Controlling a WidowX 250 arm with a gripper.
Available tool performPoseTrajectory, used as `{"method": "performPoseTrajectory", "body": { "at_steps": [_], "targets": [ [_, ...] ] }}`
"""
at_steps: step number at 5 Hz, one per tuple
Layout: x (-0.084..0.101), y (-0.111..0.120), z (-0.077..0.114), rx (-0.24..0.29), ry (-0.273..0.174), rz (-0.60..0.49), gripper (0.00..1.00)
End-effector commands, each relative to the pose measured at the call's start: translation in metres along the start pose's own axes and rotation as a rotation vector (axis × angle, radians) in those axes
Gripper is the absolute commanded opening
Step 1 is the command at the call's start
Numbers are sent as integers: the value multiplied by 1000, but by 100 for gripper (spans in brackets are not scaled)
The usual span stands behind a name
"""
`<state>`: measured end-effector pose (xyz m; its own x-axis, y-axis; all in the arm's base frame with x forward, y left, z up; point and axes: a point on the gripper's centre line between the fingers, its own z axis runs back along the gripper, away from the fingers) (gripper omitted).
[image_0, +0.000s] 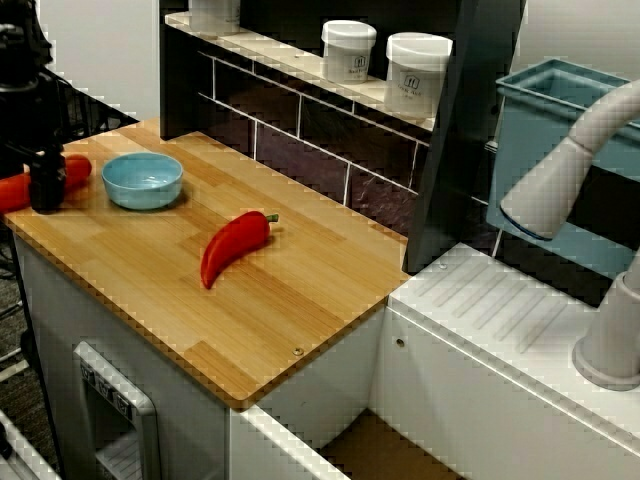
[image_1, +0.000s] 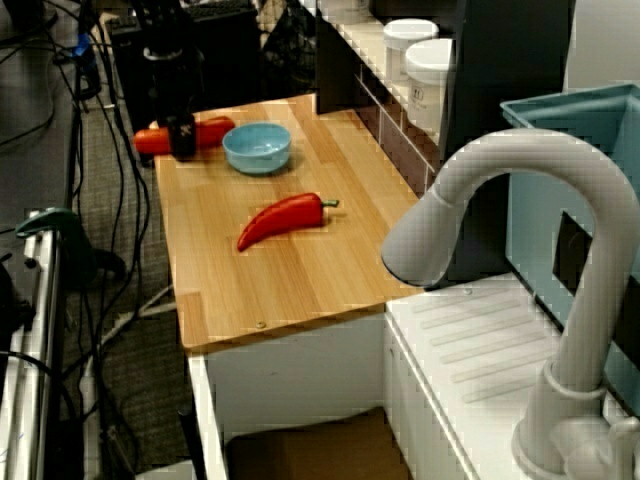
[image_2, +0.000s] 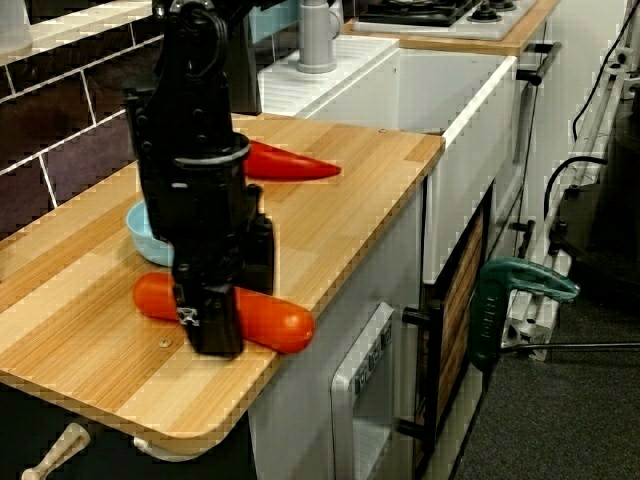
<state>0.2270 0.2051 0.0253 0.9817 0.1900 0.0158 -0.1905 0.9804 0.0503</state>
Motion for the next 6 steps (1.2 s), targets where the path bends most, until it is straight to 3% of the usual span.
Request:
{"method": "performPoseTrajectory", "body": {
  "at_steps": [1, 2, 3, 4, 5, 6],
  "targets": [
    [6, 2, 0, -18, 9, -28, 0],
    [4, -7, 25, -59, 26, -66, 0],
    [-5, -36, 69, -108, 40, -166, 0],
    [-4, -68, 89, -115, 61, -250, 0],
    [3, -92, 96, -109, 40, -280, 0],
    [15, -118, 92, -91, 8, -301, 0]
  ]
}}
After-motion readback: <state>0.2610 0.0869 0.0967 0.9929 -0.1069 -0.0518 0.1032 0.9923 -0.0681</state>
